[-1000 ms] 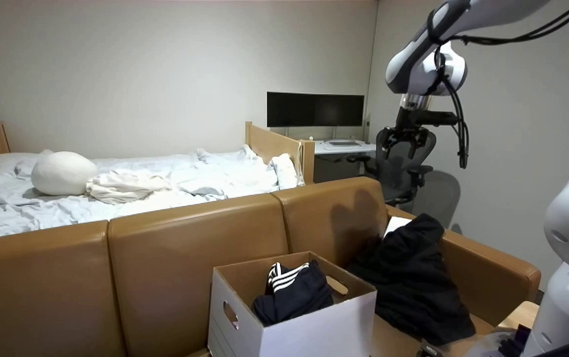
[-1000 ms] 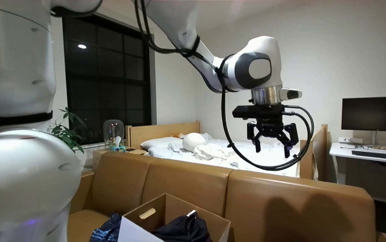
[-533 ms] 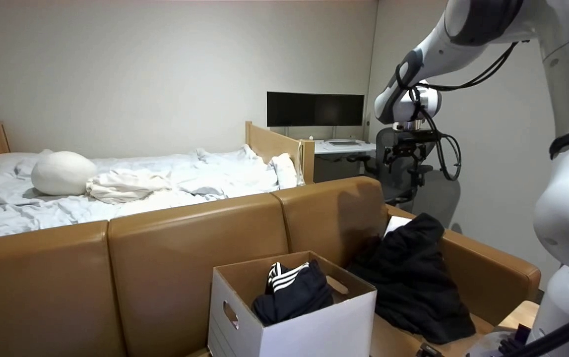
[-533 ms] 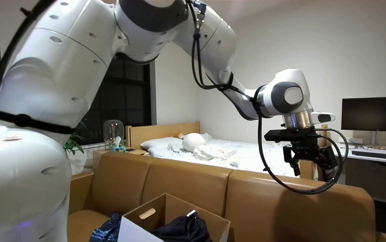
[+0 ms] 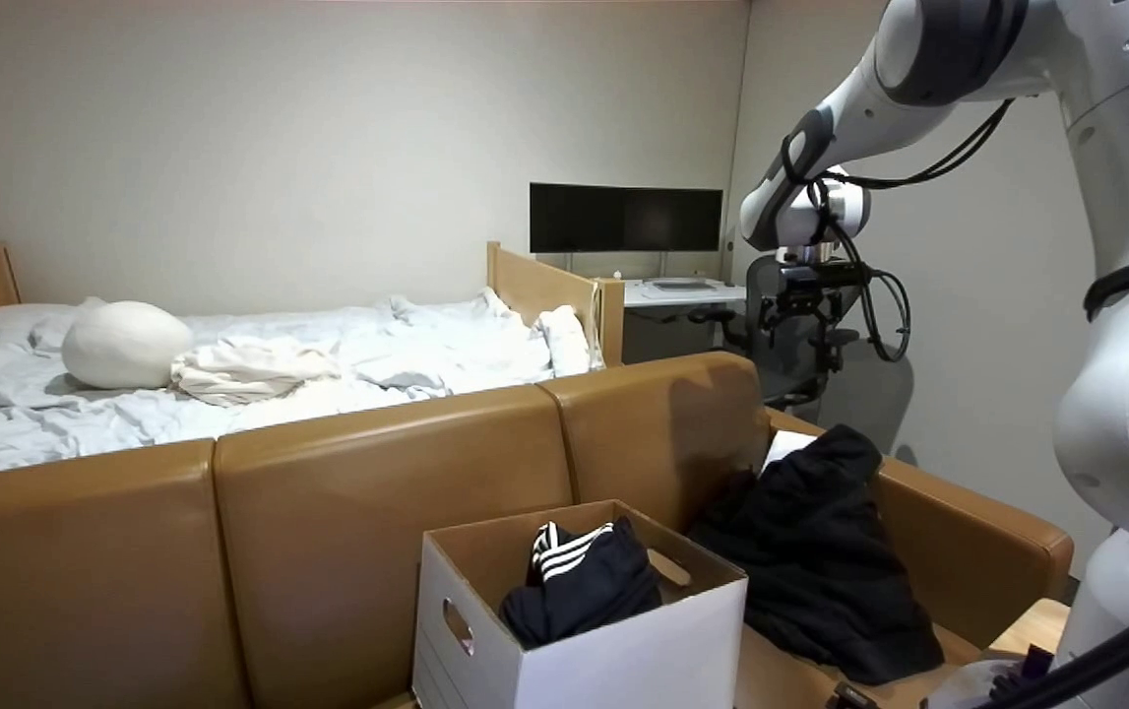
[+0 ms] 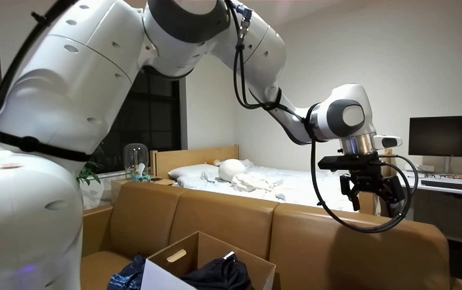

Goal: Put the black jersey in the box

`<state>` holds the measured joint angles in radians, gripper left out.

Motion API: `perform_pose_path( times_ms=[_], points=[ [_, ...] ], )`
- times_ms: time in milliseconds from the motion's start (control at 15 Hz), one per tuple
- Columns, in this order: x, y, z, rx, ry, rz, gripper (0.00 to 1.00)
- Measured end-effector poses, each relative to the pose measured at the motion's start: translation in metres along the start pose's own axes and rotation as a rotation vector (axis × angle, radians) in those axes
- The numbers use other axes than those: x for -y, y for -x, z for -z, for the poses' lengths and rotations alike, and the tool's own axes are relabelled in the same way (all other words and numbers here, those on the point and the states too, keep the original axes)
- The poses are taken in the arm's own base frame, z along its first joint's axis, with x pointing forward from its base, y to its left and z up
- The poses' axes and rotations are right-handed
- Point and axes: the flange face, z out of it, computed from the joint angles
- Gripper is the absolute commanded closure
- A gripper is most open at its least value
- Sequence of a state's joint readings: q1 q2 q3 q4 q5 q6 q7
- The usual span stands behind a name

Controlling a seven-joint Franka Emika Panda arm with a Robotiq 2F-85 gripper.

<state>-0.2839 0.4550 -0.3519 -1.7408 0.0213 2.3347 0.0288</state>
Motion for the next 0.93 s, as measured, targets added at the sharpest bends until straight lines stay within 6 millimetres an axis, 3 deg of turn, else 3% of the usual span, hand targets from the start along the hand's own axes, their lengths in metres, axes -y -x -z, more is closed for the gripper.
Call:
perform_pose_path(
  times_ms=[267, 400, 667, 933],
  points=[
    [0.006, -0.001, -0.005, 0.032, -0.004, 0.001, 0.00],
    [0.016, -0.005, -0.021, 0.128, -0.013, 0.006, 0.00],
    [0.032, -0.019, -0.077, 0.282, 0.011, 0.012, 0.00],
    [0.031, -0.035, -0.146, 0.337, 0.054, -0.048, 0.00]
  ],
)
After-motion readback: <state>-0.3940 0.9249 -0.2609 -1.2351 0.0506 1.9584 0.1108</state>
